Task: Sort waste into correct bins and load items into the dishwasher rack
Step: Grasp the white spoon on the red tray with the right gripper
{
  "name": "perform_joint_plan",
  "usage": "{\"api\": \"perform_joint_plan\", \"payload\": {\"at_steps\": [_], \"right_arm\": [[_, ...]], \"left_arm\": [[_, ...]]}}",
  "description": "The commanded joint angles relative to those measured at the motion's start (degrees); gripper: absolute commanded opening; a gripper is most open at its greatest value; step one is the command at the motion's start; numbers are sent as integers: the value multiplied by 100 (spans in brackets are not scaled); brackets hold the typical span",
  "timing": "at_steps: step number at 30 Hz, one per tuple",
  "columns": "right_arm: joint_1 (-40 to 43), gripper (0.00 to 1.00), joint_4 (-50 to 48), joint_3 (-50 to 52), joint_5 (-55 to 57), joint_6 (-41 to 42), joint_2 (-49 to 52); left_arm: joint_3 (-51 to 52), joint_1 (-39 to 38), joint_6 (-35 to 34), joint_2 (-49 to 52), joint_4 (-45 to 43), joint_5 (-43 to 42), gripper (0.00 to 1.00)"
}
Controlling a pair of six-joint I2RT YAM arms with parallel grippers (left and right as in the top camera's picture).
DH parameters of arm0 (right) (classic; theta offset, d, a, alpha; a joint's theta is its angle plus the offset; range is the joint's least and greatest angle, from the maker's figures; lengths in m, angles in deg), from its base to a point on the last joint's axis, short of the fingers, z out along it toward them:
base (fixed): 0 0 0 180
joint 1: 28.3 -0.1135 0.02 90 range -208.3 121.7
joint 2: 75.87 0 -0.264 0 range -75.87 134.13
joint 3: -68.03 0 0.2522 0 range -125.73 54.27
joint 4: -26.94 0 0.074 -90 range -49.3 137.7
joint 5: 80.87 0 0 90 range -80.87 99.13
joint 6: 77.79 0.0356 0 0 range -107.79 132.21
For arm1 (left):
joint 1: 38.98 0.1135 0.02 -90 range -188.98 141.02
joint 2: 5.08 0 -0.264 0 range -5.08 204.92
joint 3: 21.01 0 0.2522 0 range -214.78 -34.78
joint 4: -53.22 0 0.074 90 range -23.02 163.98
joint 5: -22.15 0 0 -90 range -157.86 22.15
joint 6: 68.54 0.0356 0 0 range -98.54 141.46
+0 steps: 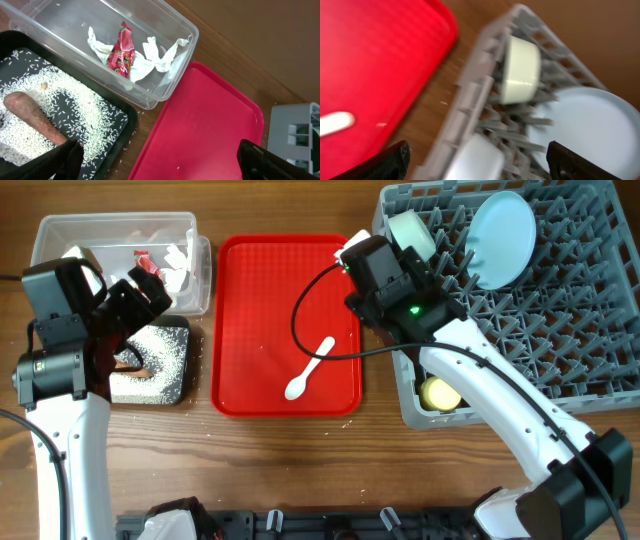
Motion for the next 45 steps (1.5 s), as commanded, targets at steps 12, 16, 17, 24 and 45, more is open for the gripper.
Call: {"api": "perform_joint_plan", "payload": {"at_steps": [12, 16, 17, 24, 45], "right_arm": [[-48, 62, -15, 48, -4266, 4277, 713], [-225, 56, 247, 48, -3534, 5635, 1609], [-271, 52, 229, 48, -3585, 5866, 1849], [-459, 40, 192, 48, -4057, 6216, 2581], [-581, 4, -374, -173, -3930, 5587, 2785]], "left_arm": [[-63, 26, 48, 17, -15, 52, 100], [-63, 24, 48, 17, -15, 52, 100], [-63, 24, 48, 17, -15, 52, 100], [-63, 26, 48, 17, -15, 52, 100], [-63, 24, 48, 17, -15, 52, 100]]}}
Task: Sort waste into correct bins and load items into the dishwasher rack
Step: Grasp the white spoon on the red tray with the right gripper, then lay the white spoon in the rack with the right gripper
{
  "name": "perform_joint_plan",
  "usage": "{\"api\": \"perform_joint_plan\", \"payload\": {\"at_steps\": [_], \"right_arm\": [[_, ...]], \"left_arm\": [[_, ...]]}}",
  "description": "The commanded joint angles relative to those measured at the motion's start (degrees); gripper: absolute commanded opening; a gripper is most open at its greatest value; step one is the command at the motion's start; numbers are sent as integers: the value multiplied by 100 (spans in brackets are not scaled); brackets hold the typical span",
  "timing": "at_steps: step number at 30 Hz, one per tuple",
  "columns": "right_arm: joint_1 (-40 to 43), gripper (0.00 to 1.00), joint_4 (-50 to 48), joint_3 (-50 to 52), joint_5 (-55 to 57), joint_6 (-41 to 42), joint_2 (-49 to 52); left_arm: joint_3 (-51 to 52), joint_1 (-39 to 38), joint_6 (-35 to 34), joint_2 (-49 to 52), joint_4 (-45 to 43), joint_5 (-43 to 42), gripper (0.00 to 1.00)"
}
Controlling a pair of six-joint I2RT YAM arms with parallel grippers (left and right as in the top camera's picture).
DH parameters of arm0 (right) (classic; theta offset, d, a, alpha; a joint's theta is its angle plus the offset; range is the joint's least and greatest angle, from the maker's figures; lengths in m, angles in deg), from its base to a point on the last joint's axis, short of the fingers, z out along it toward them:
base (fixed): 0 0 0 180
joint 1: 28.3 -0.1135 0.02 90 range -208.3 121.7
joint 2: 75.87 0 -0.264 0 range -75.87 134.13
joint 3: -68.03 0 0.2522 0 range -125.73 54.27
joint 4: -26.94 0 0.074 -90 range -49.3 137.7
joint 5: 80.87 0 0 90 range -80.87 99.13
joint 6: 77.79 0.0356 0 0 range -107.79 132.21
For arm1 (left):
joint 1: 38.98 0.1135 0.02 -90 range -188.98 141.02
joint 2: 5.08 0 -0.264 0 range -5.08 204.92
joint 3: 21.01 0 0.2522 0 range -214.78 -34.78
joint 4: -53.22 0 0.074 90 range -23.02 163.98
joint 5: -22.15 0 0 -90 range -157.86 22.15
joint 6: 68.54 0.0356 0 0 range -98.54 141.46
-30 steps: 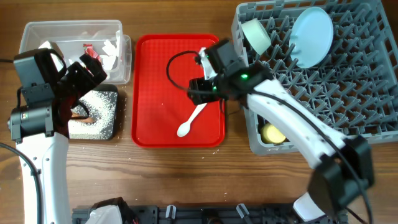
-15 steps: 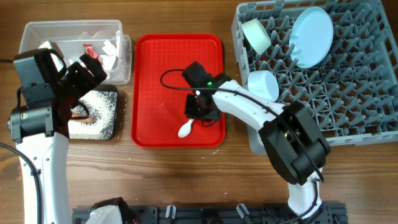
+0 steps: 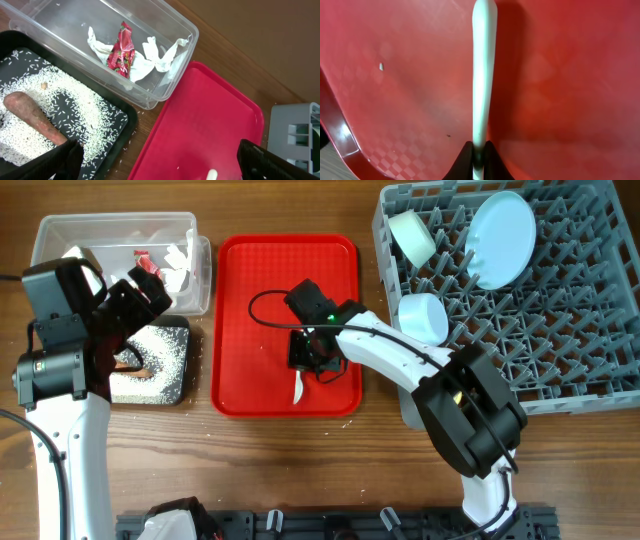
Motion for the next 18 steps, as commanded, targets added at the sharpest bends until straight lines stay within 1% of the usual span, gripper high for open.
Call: {"api": "perform_joint_plan", "payload": {"at_steps": [1, 6, 10, 13, 15, 18], "right_arm": [[68, 4, 107, -195, 450, -487, 223], [90, 4, 535, -977, 1346, -1305, 186], [105, 4, 835, -1475, 1414, -1792, -2], [249, 4, 861, -1482, 1419, -1816, -424], [629, 4, 975, -1482, 1416, -1825, -933], [1617, 4, 1357, -1482, 1416, -1777, -1779]], "left_arm": [[-63, 24, 48, 17, -13, 50, 100], [-63, 24, 48, 17, -13, 50, 100], [-63, 26, 48, 17, -13, 50, 100], [-63, 26, 48, 17, -13, 50, 100], [-63, 26, 48, 17, -13, 50, 100], [-66, 24, 48, 17, -13, 50, 100]]}}
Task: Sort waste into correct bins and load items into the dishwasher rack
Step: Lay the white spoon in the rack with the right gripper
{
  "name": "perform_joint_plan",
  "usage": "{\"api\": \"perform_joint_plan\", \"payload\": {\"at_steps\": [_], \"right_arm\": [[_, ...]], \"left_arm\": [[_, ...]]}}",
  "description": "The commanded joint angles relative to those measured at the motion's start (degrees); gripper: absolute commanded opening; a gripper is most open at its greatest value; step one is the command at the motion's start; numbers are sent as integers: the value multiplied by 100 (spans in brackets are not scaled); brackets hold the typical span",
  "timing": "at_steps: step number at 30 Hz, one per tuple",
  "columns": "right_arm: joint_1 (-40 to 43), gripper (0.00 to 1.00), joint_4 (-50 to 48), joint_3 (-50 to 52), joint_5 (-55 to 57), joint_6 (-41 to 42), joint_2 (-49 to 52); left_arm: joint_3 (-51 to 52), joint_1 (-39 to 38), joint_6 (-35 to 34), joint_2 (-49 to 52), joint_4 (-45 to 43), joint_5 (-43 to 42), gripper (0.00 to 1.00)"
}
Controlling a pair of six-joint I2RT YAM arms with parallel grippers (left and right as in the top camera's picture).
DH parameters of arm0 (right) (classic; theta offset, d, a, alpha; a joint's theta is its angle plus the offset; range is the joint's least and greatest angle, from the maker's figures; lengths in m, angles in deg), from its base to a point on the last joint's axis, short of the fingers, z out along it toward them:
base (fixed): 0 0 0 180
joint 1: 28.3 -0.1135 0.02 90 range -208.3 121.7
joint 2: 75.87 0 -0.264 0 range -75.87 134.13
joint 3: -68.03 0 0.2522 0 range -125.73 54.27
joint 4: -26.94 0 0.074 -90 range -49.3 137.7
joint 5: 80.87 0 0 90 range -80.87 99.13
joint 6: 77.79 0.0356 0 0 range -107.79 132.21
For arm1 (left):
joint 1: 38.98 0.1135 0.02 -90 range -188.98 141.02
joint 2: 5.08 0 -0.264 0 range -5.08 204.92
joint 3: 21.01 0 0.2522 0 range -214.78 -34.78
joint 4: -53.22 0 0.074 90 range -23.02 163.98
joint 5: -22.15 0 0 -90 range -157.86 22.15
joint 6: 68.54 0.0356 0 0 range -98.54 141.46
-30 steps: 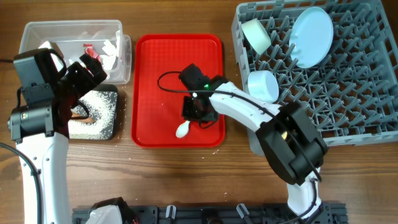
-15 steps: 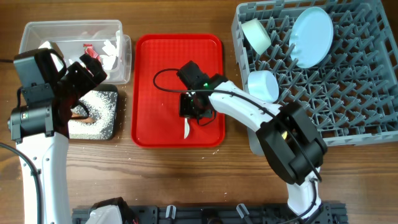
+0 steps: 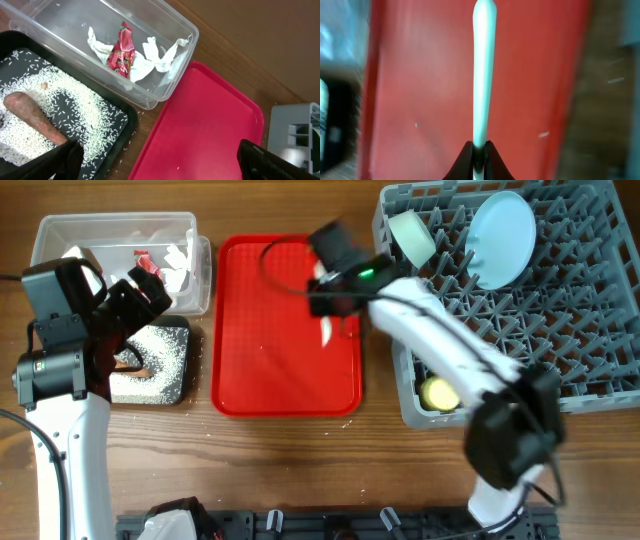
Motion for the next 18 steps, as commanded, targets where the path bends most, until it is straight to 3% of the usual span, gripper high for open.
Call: {"api": "perform_joint_plan", "payload": {"at_steps": [1, 6, 10, 12, 16, 18], "right_arm": [[1172, 4, 431, -114, 146, -57, -1093], [2778, 4, 1370, -111, 146, 2, -1655], [3827, 4, 1899, 35, 149, 798, -1650], [4059, 4, 1886, 216, 295, 1261, -1639], [4172, 4, 1751, 651, 1062, 3023, -1613], [4170, 4, 1541, 885, 1064, 3298, -1606]], "left_arm": [[-63, 24, 48, 17, -13, 52, 100], [-63, 26, 48, 17, -13, 52, 100], [-63, 26, 48, 17, -13, 52, 100], [-63, 24, 48, 17, -13, 52, 100], [-63, 26, 48, 17, -13, 52, 100], [-63, 24, 48, 17, -13, 52, 100]]}}
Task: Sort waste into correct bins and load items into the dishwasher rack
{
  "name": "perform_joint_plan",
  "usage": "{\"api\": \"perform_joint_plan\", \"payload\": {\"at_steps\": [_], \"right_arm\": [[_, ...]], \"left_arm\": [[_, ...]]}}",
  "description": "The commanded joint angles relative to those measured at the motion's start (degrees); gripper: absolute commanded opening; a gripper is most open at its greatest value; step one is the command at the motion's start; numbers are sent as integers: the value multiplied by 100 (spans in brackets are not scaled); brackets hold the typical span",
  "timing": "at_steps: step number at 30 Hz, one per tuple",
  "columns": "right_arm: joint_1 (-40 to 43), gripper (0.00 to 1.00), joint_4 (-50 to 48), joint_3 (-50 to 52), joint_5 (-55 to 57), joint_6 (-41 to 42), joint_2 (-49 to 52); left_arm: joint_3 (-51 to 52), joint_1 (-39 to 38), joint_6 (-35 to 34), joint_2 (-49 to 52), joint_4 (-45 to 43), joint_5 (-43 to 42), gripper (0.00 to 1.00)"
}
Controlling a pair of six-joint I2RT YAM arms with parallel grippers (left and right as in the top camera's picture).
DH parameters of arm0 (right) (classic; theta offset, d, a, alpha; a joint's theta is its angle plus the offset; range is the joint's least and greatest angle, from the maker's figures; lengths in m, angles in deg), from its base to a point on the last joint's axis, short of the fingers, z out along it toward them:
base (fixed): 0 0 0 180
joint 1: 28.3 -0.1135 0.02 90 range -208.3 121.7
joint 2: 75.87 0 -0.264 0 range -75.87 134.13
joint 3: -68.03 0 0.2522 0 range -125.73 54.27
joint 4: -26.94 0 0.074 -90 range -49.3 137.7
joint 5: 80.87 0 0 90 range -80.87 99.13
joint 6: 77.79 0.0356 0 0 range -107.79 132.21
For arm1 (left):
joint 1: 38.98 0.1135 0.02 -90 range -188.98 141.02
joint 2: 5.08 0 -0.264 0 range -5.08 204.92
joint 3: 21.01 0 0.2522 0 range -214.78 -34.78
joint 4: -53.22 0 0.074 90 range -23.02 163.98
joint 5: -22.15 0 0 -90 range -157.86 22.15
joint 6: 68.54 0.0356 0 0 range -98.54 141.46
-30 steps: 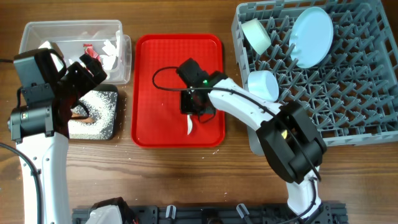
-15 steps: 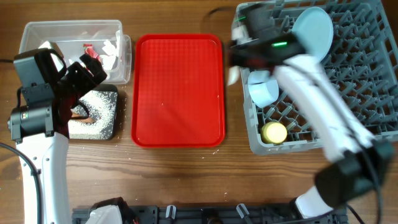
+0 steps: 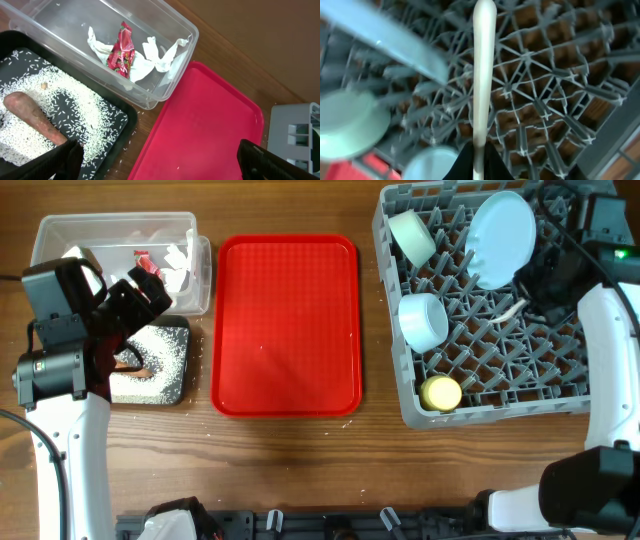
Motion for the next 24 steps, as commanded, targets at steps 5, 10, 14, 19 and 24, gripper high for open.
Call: {"api": "perform_joint_plan", "payload": {"at_steps": [5, 10, 14, 19, 24], "right_arm": [[13, 54, -901, 922, 389, 1152, 28], [15, 100, -1003, 896, -144, 822, -46], [-7, 100, -883, 684, -522, -498, -658], [-415, 100, -1067, 664, -1060, -2804, -2166], [-855, 100, -787, 664, -1335, -3665, -3303]], "left_arm": [[-63, 26, 48, 17, -15, 52, 100], [-63, 24, 48, 17, -15, 52, 100], [-63, 24, 48, 17, -15, 52, 100], [-63, 24, 48, 17, -15, 52, 100], [-63, 24, 48, 17, -15, 52, 100]]}}
